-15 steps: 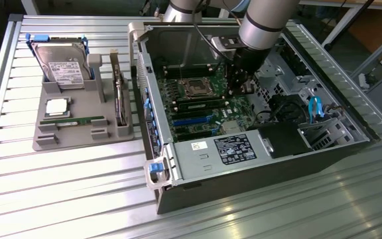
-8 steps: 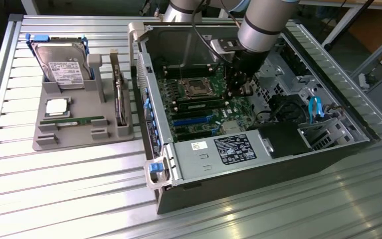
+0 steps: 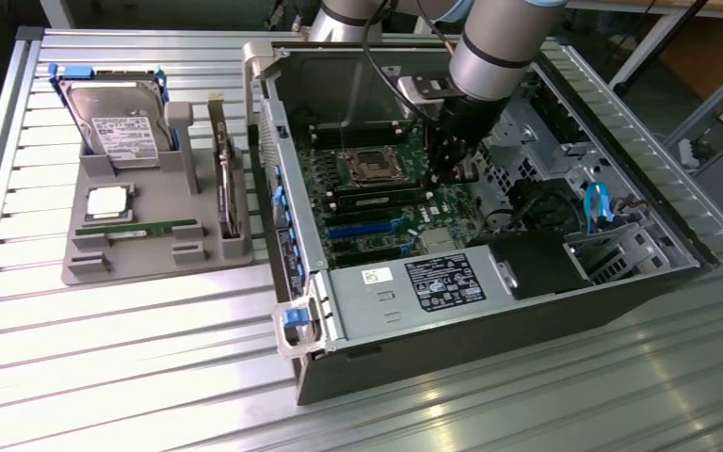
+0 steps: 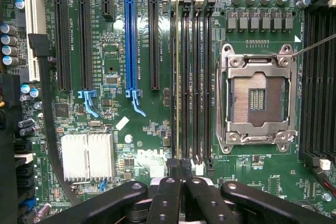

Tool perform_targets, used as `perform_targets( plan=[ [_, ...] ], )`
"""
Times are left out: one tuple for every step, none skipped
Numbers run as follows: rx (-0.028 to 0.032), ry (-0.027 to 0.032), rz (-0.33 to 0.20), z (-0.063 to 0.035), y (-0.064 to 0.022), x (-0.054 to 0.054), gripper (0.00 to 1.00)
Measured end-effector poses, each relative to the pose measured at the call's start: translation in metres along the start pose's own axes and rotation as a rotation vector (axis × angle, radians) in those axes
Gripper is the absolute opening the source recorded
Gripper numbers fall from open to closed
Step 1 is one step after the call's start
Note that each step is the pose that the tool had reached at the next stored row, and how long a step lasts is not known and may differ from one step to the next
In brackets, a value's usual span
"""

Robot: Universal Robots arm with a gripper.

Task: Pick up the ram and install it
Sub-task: 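Press down the ram until it locks into place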

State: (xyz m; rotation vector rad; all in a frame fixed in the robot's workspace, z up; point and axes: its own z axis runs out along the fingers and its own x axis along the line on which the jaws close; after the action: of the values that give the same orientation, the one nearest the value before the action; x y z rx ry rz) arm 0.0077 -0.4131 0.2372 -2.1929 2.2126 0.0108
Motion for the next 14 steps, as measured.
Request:
perform_targets(
  plan=[
    [0.0000,0.0001,0.000,0.0000,0.0000,0.0000,0.09],
    [0.0000,0.0000,0.000,0.0001,0.0000,0.0000,0.09],
    [0.0001,-0.0001,0.000,0.0006,0.0000,0.0000,0.09],
    [0.0000,0.0001,0.000,0.0009,0.0000,0.0000,0.09],
    [0.0000,0.0000,0.000,0.0010,0.0000,0.0000,0.09],
    [0.0000,0.0000,0.000,0.0010,0.0000,0.0000,0.09],
    [0.0000,0.0000,0.000,0.0011,0.0000,0.0000,0.09],
    [0.0001,-0.0003,0.000,0.0015,0.0000,0.0000,0.09],
    [0.0000,-0.0001,0.000,0.0022,0.0000,0.0000,0.09],
    [-0.0001,0.0002,0.000,0.0025,0.0000,0.0001,0.09],
    [0.0000,0.0001,0.000,0.0025,0.0000,0.0001,0.09],
    [0.0000,0.0000,0.000,0.0027,0.0000,0.0001,0.09],
    [0.0000,0.0000,0.000,0.0034,0.0000,0.0001,0.09],
    [0.0000,0.0001,0.000,0.0035,0.0001,0.0001,0.09]
  ],
)
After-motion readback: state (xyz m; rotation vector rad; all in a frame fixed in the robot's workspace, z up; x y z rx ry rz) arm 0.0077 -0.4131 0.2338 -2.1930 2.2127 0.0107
